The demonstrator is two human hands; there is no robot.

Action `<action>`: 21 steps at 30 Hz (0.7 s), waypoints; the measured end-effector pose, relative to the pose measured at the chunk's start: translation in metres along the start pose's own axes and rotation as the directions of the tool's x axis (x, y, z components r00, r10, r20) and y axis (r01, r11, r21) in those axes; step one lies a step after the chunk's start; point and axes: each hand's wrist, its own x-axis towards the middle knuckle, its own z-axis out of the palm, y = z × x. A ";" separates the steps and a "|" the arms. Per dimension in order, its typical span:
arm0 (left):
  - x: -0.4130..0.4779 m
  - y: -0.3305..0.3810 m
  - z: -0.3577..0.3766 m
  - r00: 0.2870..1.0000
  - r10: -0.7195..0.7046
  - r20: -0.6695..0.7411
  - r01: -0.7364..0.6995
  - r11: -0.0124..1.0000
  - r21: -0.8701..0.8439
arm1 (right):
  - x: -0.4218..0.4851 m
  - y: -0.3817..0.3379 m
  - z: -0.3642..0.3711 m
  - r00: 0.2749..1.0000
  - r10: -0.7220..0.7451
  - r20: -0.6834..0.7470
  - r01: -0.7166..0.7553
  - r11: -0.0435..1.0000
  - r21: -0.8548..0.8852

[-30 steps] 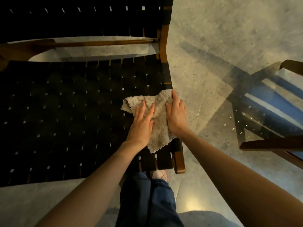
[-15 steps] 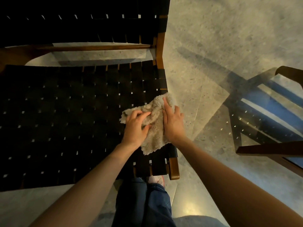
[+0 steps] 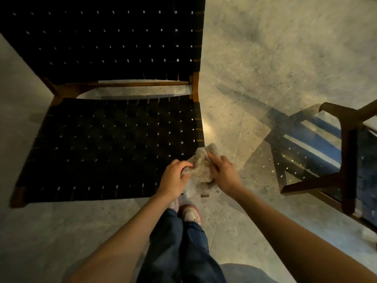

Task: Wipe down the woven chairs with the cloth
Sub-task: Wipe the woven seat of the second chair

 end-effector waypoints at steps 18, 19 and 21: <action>-0.100 0.192 -0.161 0.914 0.400 -0.071 -0.400 0.916 0.010 | -0.195 -0.148 -0.196 0.865 0.013 -0.502 0.194 0.914 0.357; -0.105 0.197 -0.163 0.912 0.410 -0.025 -0.410 0.912 0.001 | -0.208 -0.152 -0.198 0.854 0.033 -0.520 0.190 0.910 0.369; -0.112 0.208 -0.165 0.900 0.426 0.092 -0.426 0.904 -0.017 | -0.234 -0.156 -0.200 0.830 0.070 -0.553 0.184 0.902 0.390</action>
